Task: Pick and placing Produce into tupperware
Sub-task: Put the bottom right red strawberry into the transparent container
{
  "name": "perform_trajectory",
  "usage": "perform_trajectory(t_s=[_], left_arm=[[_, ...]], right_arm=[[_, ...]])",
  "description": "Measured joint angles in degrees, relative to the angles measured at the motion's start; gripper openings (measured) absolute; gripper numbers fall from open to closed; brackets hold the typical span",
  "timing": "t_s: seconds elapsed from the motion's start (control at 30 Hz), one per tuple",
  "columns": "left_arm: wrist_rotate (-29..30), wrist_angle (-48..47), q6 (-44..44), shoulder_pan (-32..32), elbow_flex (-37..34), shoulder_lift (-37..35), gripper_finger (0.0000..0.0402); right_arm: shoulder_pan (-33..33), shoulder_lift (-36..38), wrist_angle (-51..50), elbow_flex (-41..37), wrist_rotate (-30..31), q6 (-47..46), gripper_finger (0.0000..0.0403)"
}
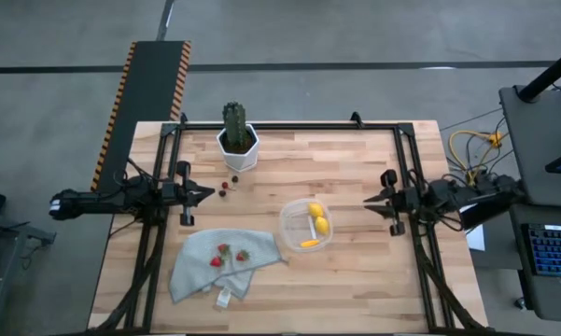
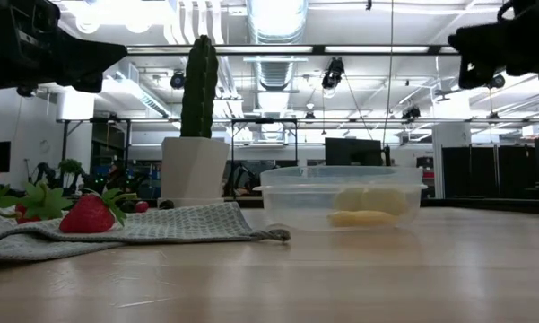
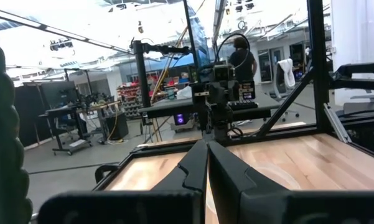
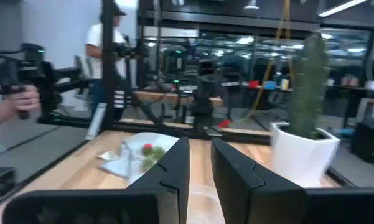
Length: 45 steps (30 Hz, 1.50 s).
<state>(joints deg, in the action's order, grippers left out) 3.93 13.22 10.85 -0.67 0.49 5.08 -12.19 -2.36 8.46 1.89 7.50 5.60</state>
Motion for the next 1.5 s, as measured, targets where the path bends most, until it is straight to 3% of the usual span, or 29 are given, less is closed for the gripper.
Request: perform_trajectory(t_s=[0.27, 0.5, 0.67, 0.83, 1.03, 1.23, 1.37, 1.5], left_arm=[[-0.03, -0.14, 0.0, -0.02, 0.0, 1.2, 0.0], [-0.03, -0.17, 0.02, 0.0, 0.0, 2.33, 0.0], [-0.01, -0.13, 0.05, -0.02, 0.0, 3.15, 0.0], [-0.05, -0.35, -4.08, 0.0, 0.55, 4.1, 0.0], [3.03, -12.09, -6.0, -0.01, 5.16, 6.95, 0.0002], [7.11, -21.01, -4.44, -0.02, 8.79, 14.21, 0.0056], [6.99, -21.35, -4.48, -0.01, 10.17, 19.13, 0.01], [5.18, -21.3, -7.73, 0.02, 12.91, 23.19, 0.0113]], right_arm=[[7.03, 2.4, -6.4, 0.37, -1.67, -2.13, 0.0058], [7.63, 2.23, -10.85, 0.11, 0.06, -3.21, 0.0013], [7.76, 2.22, -10.44, 0.21, 5.7, -3.6, 0.0009], [7.79, 2.22, -10.35, 0.28, 6.09, -4.34, 0.0009], [7.81, 2.22, -10.1, 0.28, 6.11, -3.53, 0.0009], [7.81, 2.22, -9.76, 0.31, 6.13, -4.06, 0.0009], [7.83, 2.22, -9.76, 0.33, 6.18, -4.05, 0.0009], [7.85, 2.22, -9.76, 0.33, 6.22, -4.06, 0.0009]])
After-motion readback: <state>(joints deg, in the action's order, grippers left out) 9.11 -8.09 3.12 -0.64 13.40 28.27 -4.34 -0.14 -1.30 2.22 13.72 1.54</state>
